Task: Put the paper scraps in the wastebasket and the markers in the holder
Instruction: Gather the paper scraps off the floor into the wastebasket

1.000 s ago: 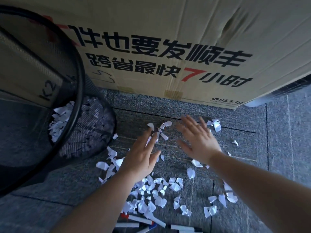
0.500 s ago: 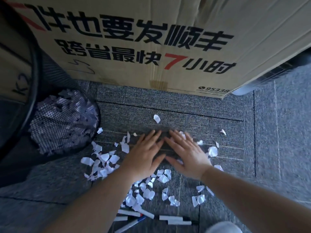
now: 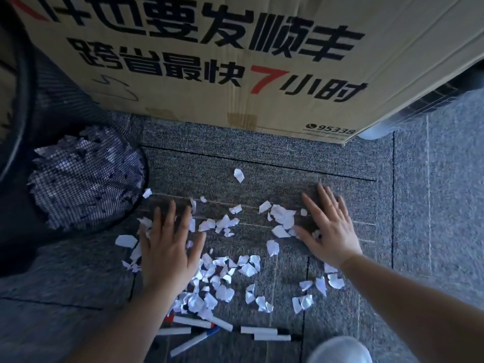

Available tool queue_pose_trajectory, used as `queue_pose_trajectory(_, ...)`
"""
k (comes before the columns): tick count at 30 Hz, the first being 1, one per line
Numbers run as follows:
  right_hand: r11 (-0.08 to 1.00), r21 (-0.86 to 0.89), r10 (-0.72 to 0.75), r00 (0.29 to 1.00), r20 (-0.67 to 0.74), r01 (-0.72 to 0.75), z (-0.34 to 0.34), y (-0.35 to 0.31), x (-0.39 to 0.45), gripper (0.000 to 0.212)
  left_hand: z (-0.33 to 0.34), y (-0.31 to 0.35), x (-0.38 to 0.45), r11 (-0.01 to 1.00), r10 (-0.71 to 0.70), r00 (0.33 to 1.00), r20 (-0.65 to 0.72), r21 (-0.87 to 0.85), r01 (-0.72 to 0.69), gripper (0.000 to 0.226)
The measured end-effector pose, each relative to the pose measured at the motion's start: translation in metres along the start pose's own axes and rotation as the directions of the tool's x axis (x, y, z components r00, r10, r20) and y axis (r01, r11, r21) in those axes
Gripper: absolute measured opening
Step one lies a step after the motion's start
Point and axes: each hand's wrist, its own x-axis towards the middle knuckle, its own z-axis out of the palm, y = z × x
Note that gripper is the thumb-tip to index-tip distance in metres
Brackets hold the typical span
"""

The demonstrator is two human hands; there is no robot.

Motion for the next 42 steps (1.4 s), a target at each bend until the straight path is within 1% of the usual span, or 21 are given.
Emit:
queue_pose_trajectory(2, 0.998, 0.003, -0.068, 0.997, 0.046, 0.068, 0.006, -0.019, -0.005, 0.073, 0.005, 0.008, -0.007, 0.998, 0.038, 0.999, 0.027, -0.059, -0.036, 0.073)
queue_pose_trajectory(4, 0.985, 0.034, -0.17, 0.983, 0.074, 0.168, 0.012, -0.041, -0.011, 0.071, 0.008, 0.023, -0.013, 0.984, 0.142, 0.988, 0.066, -0.119, -0.134, 0.069)
queue_pose_trajectory(5, 0.973, 0.056, -0.228, 0.97, 0.086, 0.224, 0.015, -0.052, -0.014, 0.071, 0.009, 0.031, -0.017, 0.97, 0.194, 0.978, 0.081, -0.166, -0.179, 0.068)
queue_pose_trajectory(8, 0.928, 0.104, -0.368, 0.924, 0.106, 0.358, 0.02, -0.071, -0.019, 0.075, 0.011, 0.047, -0.023, 0.927, 0.299, 0.947, 0.12, -0.272, -0.258, 0.068)
queue_pose_trajectory(10, 0.897, 0.076, -0.442, 0.888, 0.125, 0.436, 0.014, -0.073, -0.017, 0.078, 0.008, 0.048, -0.024, 0.9, 0.389, 0.913, 0.119, -0.261, -0.349, 0.073)
queue_pose_trajectory(13, 0.803, -0.034, -0.576, 0.789, 0.215, 0.595, -0.003, -0.055, -0.016, 0.083, 0.001, 0.033, -0.019, 0.844, 0.536, 0.838, 0.101, -0.085, -0.53, 0.094)
queue_pose_trajectory(15, 0.702, -0.071, -0.655, 0.681, 0.328, 0.709, -0.014, -0.032, -0.023, 0.085, -0.002, 0.019, -0.015, 0.787, 0.608, 0.782, 0.138, 0.023, -0.616, 0.108)
queue_pose_trajectory(17, 0.58, -0.106, -0.706, 0.563, 0.429, 0.808, -0.019, -0.009, -0.033, 0.085, -0.002, 0.007, -0.013, 0.738, 0.649, 0.739, 0.181, 0.085, -0.669, 0.114)
queue_pose_trajectory(18, 0.54, -0.118, -0.711, 0.527, 0.466, 0.833, -0.019, -0.001, -0.037, 0.085, -0.001, 0.004, -0.012, 0.719, 0.665, 0.722, 0.194, 0.099, -0.688, 0.114)
queue_pose_trajectory(19, 0.524, -0.129, -0.703, 0.513, 0.492, 0.842, -0.016, 0.005, -0.04, 0.086, 0.001, 0.002, -0.012, 0.704, 0.675, 0.709, 0.204, 0.109, -0.702, 0.114)
queue_pose_trajectory(21, 0.53, -0.147, -0.687, 0.525, 0.503, 0.835, -0.008, 0.009, -0.043, 0.087, 0.007, 0.002, -0.013, 0.69, 0.681, 0.696, 0.225, 0.12, -0.714, 0.112)
queue_pose_trajectory(23, 0.542, -0.164, -0.698, 0.55, 0.458, 0.824, 0.0, 0.002, -0.038, 0.083, 0.011, 0.005, -0.012, 0.684, 0.687, 0.692, 0.221, 0.125, -0.719, 0.111)
queue_pose_trajectory(25, 0.592, -0.19, -0.695, 0.616, 0.371, 0.783, 0.008, -0.018, -0.024, 0.079, 0.013, 0.011, -0.008, 0.687, 0.694, 0.692, 0.196, 0.107, -0.719, 0.113)
queue_pose_trajectory(26, 0.633, -0.197, -0.677, 0.659, 0.328, 0.748, 0.01, -0.03, -0.014, 0.078, 0.014, 0.016, -0.006, 0.702, 0.687, 0.705, 0.176, 0.09, -0.707, 0.115)
queue_pose_trajectory(28, 0.714, -0.206, -0.622, 0.741, 0.253, 0.669, 0.012, -0.055, 0.009, 0.078, 0.013, 0.027, -0.001, 0.765, 0.63, 0.764, 0.136, 0.061, -0.642, 0.12)
queue_pose_trajectory(30, 0.752, -0.221, -0.586, 0.784, 0.204, 0.62, 0.011, -0.075, 0.027, 0.08, 0.009, 0.034, 0.005, 0.841, 0.533, 0.84, 0.103, 0.041, -0.539, 0.125)
queue_pose_trajectory(31, 0.761, -0.229, -0.576, 0.794, 0.194, 0.607, 0.01, -0.08, 0.033, 0.082, 0.007, 0.035, 0.008, 0.863, 0.499, 0.863, 0.083, 0.038, -0.503, 0.125)
queue_pose_trajectory(32, 0.768, -0.232, -0.568, 0.802, 0.184, 0.597, 0.01, -0.083, 0.036, 0.084, 0.006, 0.034, 0.009, 0.871, 0.487, 0.871, 0.064, 0.041, -0.49, 0.123)
queue_pose_trajectory(35, 0.78, -0.209, -0.57, 0.807, 0.151, 0.59, 0.007, -0.078, 0.035, 0.092, 0.001, 0.028, 0.005, 0.877, 0.476, 0.879, 0.034, 0.065, -0.477, 0.118)
queue_pose_trajectory(39, 0.774, -0.224, -0.57, 0.806, 0.163, 0.593, 0.002, -0.069, 0.04, 0.1, -0.002, 0.018, -0.01, 0.911, 0.394, 0.916, 0.078, 0.099, -0.4, 0.128)
queue_pose_trajectory(42, 0.757, -0.231, -0.583, 0.792, 0.18, 0.61, 0.002, -0.075, 0.049, 0.098, 0.005, 0.015, -0.02, 0.919, 0.373, 0.924, 0.086, 0.102, -0.381, 0.131)
